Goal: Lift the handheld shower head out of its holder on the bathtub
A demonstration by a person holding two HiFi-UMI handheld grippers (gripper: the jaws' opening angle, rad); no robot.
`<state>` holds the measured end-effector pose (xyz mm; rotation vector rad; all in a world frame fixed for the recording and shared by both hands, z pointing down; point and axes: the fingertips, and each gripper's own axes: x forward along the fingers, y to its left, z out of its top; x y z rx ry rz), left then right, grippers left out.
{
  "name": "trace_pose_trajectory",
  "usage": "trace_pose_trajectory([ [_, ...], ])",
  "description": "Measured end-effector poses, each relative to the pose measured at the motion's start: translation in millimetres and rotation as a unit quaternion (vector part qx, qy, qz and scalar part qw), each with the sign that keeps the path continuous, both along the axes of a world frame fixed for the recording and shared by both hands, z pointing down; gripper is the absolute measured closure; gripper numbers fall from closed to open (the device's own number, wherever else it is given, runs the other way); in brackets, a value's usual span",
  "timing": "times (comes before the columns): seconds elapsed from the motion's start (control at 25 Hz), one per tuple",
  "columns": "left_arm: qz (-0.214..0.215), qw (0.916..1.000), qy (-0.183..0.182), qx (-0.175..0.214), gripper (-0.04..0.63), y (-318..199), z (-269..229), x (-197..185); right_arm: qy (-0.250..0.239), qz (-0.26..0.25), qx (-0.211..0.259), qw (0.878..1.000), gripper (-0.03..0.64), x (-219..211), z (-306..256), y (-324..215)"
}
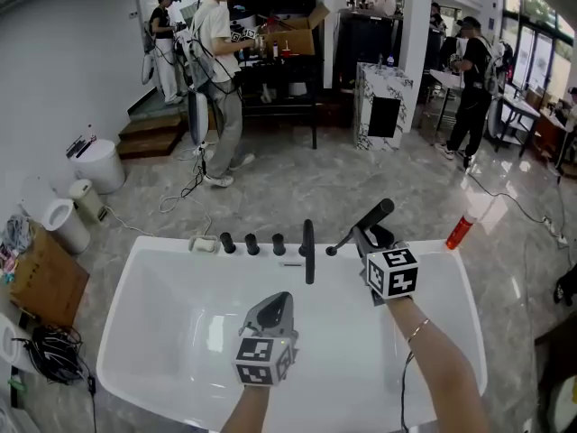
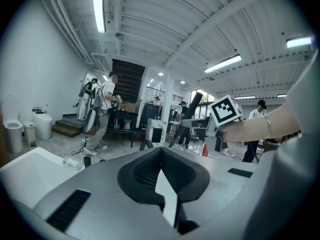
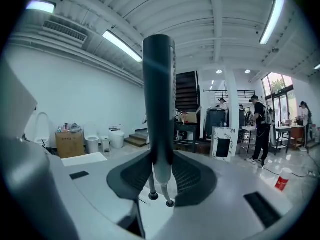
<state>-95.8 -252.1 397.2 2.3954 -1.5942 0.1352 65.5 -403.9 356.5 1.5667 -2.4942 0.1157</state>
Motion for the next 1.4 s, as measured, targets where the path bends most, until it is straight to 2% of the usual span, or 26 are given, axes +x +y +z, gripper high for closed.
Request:
trace_pose_trajectory([
  [0.48,0.009,0.9997,-0.004,0.021,0.575,35,-40,4,-0.008,0.002,-0.001,1.000,0.489,5,-35,58],
  [1.04,0.018,0.9989,-0.012,0.041,0.575,49,-64,8,0.009,-0.003,0.003,1.000,0.491,-1,-44,76],
  [1.4,0.018,0.9989,-0.015,0.040,0.575,48,-67,4,0.011,0.000,-0.002,1.000,0.491,-4,-44,76],
])
